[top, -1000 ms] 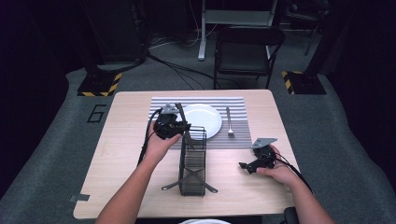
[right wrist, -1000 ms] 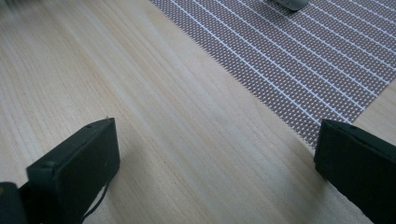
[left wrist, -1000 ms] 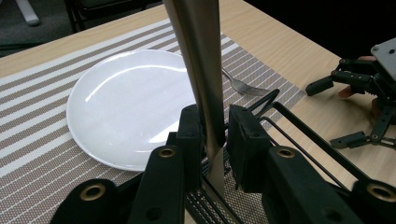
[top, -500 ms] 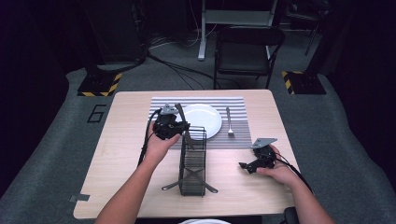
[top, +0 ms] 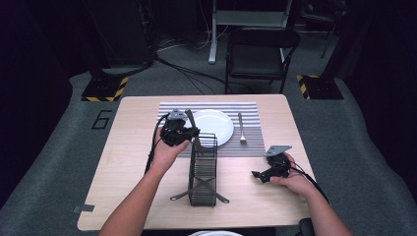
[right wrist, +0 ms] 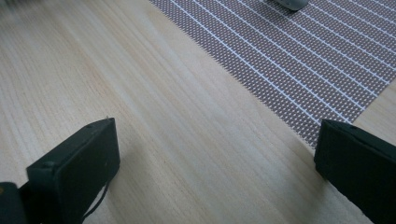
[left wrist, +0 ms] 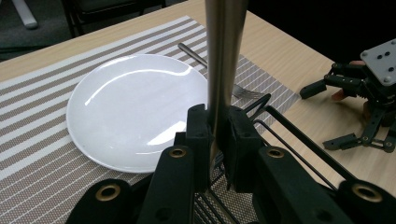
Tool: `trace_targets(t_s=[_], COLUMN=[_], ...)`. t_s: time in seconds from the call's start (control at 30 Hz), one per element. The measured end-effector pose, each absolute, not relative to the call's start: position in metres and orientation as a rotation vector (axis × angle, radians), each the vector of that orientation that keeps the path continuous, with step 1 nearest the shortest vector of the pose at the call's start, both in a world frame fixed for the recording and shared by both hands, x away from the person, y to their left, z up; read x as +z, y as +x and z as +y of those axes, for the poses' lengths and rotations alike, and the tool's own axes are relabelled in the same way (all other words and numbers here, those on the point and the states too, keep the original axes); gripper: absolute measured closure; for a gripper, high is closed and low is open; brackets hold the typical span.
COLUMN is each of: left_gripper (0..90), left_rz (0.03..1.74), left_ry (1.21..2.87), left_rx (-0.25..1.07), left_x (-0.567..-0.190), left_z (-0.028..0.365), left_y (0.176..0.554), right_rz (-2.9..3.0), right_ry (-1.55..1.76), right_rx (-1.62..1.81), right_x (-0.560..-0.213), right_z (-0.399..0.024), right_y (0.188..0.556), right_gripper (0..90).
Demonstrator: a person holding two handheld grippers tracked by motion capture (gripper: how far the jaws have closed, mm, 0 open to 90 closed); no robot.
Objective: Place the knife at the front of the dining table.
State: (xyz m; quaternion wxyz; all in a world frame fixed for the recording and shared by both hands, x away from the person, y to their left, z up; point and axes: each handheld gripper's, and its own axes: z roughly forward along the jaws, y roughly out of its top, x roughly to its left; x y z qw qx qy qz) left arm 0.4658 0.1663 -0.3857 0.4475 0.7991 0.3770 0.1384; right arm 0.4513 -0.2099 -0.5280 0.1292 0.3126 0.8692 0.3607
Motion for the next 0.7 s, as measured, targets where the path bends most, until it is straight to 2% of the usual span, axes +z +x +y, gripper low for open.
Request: trace_targets(t_s=[0.7], left_gripper=[81.9], left_rz=[0.881], left_ry=[2.022], left_rx=[0.400], left_x=[-0.343], left_z=[0.164], left_y=[0.446], right_rz=[2.527], right_ry=[0.907], right_rx=[1.048], right_x=[-0.528], right_z=[-0.210], right_y=[0.451], right_gripper=[0.0])
